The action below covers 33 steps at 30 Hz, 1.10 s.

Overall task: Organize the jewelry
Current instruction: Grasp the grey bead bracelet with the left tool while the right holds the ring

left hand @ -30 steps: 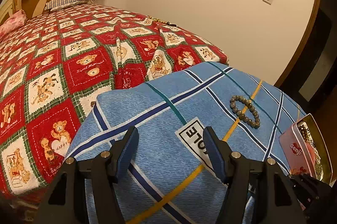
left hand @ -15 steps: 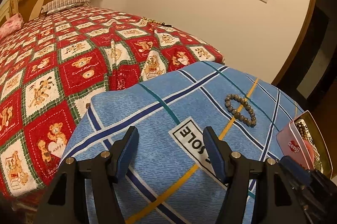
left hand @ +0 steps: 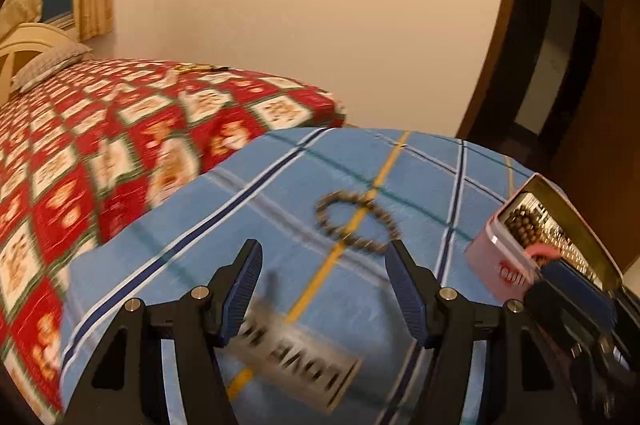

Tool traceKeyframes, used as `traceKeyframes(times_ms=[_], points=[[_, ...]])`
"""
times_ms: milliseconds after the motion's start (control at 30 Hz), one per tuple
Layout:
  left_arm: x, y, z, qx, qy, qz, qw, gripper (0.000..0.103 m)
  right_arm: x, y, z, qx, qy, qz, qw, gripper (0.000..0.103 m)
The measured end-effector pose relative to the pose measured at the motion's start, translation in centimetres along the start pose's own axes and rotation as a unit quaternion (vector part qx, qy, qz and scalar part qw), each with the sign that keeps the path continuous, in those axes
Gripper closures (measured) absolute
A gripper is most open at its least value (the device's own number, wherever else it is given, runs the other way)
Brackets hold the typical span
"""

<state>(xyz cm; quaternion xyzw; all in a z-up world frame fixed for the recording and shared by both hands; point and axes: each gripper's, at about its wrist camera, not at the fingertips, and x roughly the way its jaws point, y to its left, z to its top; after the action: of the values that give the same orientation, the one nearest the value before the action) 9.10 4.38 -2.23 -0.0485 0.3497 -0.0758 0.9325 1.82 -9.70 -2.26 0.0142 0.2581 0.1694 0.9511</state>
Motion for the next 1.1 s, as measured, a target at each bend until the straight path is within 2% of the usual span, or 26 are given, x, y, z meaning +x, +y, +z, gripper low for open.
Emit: traceKeyframes(times_ms=[133,233,333,467,500,633,700,800,900,1100], points=[[2.6,-1.1,1.2,-0.013,0.021,-0.015,0.9996,0.039,-0.4,-0.9,0.4,0.008,-0.016,-0.018,1.0,0.079],[4.8,-2.1,1.8,-0.01,0.042,-0.002,0.9991,0.039,-0.6,-1.6,0.5,0.017,-0.019,-0.023,0.999,0.079],[6.2,-2.5,2.1,-0.019,0.068,-0.007,0.9975,0.039,-0.7,-2.2,0.5,0.021,-0.019,-0.031,0.999,0.079],[7.0,-2.5,2.4,-0.03,0.071,-0.011,0.997,0.04,-1.0,-2.5,0.5,0.024,-0.02,-0.039,0.999,0.079],[7.0,-2.4,2.4,-0.033,0.07,-0.016,0.9969,0.043,-1.0,-2.6,0.4,0.025,-0.019,-0.04,0.999,0.079],[7.4,-1.4,2.5,-0.06,0.073,-0.05,0.9943,0.085,-1.0,-2.9,0.4,0.032,-0.017,-0.04,0.999,0.079],[7.5,-0.9,2.4,-0.071,0.076,-0.065,0.9925,0.094,-1.0,-2.8,0.4,0.033,-0.017,-0.039,0.999,0.079],[7.2,-0.7,2.0,-0.07,0.078,-0.077,0.9915,0.095,-0.9,-2.9,0.4,0.033,-0.016,-0.04,0.999,0.079],[6.5,-0.6,1.5,-0.059,0.079,-0.074,0.9924,0.095,-0.9,-3.0,0.3,0.035,-0.015,-0.041,0.998,0.079],[3.8,-1.3,-0.3,0.008,0.084,-0.059,0.9947,0.095,-0.7,-3.6,0.3,0.044,-0.014,-0.038,0.998,0.079]])
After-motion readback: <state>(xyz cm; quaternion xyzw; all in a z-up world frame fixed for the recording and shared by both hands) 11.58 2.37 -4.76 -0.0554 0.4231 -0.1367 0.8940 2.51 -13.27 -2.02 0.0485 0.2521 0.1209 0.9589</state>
